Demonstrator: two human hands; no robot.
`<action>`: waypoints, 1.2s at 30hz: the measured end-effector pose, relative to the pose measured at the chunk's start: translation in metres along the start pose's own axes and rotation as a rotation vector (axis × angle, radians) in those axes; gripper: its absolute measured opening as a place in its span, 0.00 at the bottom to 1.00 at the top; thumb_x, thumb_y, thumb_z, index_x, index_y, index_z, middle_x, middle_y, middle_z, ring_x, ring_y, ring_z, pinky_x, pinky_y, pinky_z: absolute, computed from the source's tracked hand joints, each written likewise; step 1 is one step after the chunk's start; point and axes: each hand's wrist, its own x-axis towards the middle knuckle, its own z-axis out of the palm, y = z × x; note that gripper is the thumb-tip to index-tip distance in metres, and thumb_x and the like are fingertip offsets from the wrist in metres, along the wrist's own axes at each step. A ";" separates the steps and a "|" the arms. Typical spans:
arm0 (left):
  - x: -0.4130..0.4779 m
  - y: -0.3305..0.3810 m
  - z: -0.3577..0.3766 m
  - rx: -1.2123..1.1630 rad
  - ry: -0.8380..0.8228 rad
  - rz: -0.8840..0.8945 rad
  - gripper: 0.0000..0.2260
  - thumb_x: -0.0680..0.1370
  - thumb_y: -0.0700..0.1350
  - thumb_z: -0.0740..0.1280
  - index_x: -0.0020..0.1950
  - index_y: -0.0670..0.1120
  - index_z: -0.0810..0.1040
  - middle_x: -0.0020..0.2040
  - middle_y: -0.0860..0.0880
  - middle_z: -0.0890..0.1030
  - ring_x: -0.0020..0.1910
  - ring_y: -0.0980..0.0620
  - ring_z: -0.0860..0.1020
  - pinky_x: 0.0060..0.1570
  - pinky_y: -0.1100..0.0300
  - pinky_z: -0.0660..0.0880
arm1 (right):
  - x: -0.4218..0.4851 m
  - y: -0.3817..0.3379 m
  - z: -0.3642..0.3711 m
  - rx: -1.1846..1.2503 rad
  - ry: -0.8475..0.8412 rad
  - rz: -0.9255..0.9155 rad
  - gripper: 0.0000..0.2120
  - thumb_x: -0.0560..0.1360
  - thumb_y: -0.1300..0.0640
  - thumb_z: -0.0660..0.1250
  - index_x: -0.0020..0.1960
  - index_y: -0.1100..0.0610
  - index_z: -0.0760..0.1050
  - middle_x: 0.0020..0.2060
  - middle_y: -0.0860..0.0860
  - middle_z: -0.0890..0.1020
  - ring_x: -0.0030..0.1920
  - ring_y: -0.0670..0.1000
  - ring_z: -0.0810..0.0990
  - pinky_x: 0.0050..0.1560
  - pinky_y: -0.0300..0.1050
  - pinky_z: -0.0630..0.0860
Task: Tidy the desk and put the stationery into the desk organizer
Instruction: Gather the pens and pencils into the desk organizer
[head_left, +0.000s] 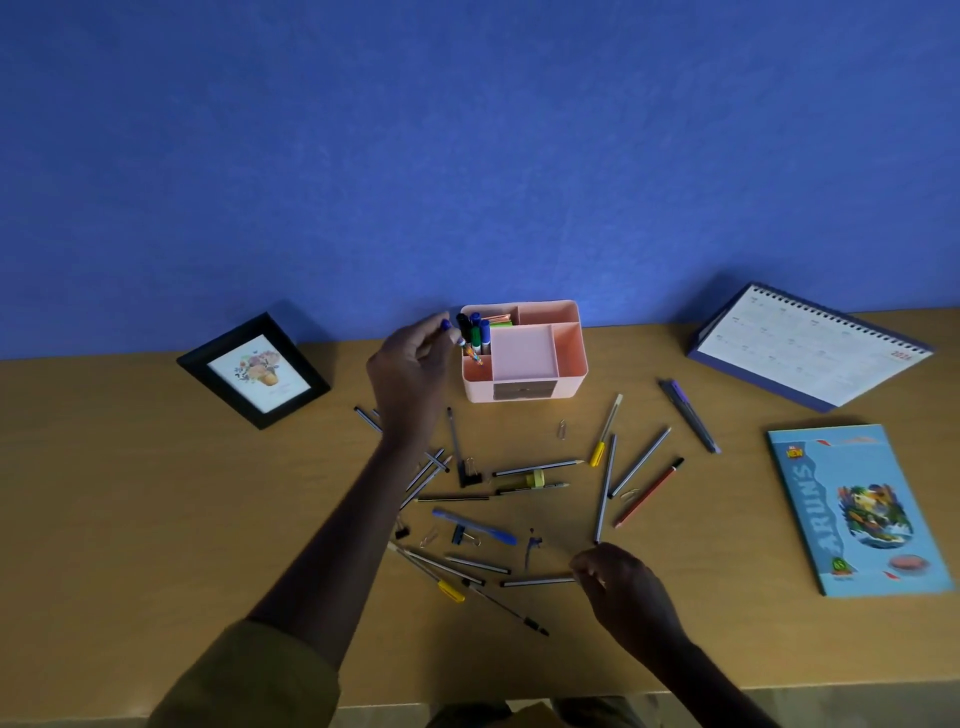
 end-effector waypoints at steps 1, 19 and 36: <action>0.004 -0.005 0.004 0.037 0.006 0.018 0.10 0.80 0.42 0.76 0.61 0.47 0.86 0.52 0.56 0.87 0.52 0.58 0.86 0.51 0.59 0.84 | 0.000 -0.001 0.000 0.003 0.001 0.000 0.05 0.79 0.58 0.75 0.50 0.49 0.82 0.44 0.40 0.83 0.38 0.34 0.79 0.36 0.29 0.77; 0.019 -0.068 0.046 0.384 -0.165 -0.098 0.12 0.80 0.46 0.75 0.61 0.41 0.87 0.49 0.47 0.89 0.42 0.52 0.85 0.42 0.50 0.85 | 0.049 -0.044 0.009 0.014 -0.005 -0.128 0.04 0.83 0.56 0.69 0.56 0.51 0.83 0.49 0.44 0.84 0.42 0.40 0.82 0.39 0.36 0.82; -0.010 -0.093 0.009 0.282 -0.146 -0.264 0.16 0.79 0.48 0.75 0.65 0.43 0.85 0.60 0.46 0.88 0.53 0.54 0.86 0.51 0.55 0.85 | 0.097 -0.070 0.048 -0.201 -0.153 -0.124 0.08 0.80 0.52 0.72 0.59 0.50 0.79 0.51 0.46 0.83 0.44 0.43 0.80 0.41 0.36 0.80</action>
